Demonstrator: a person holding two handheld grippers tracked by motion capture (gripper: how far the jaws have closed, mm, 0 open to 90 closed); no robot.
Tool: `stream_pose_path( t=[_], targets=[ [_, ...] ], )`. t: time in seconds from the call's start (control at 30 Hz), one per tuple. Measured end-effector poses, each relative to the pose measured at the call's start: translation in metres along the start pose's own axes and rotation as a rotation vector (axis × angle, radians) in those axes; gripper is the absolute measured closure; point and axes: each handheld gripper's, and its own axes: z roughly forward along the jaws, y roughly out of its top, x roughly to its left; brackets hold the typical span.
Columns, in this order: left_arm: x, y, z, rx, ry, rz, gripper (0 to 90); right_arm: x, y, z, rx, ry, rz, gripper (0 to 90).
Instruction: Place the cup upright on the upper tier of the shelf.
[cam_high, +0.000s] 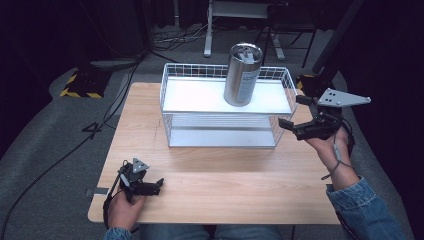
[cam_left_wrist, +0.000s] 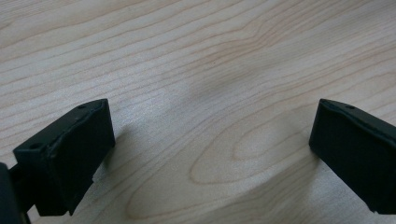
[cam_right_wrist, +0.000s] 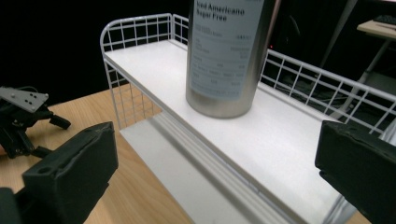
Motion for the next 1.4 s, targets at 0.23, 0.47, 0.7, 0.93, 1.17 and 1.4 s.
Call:
stream_pose_path(
  t=[0.23, 0.47, 0.7, 0.93, 1.17, 1.4],
  targets=[
    [0.000, 0.000, 0.000, 0.000, 0.000, 0.001, 0.5, 0.000, -0.027, -0.007, 0.040, -0.016, 0.023, 0.0],
    [0.000, 0.000, 0.000, 0.001, 0.001, 0.001, 0.5, 0.002, -0.055, -0.009, 0.054, -0.031, 0.025, 0.0],
    [0.000, 0.000, 0.000, 0.001, 0.002, 0.000, 0.5, 0.006, -0.081, -0.010, 0.087, -0.033, 0.052, 0.0],
    [0.000, 0.000, 0.000, 0.000, 0.002, 0.000, 0.5, 0.008, -0.107, -0.009, 0.124, -0.037, 0.059, 0.0],
    [0.000, 0.000, 0.000, 0.001, 0.002, 0.000, 0.5, 0.013, -0.136, -0.004, 0.169, -0.029, 0.075, 0.0],
    [0.000, 0.000, 0.000, 0.000, 0.002, 0.000, 0.5, 0.019, -0.162, 0.003, 0.197, -0.027, 0.095, 0.0]
  ],
)
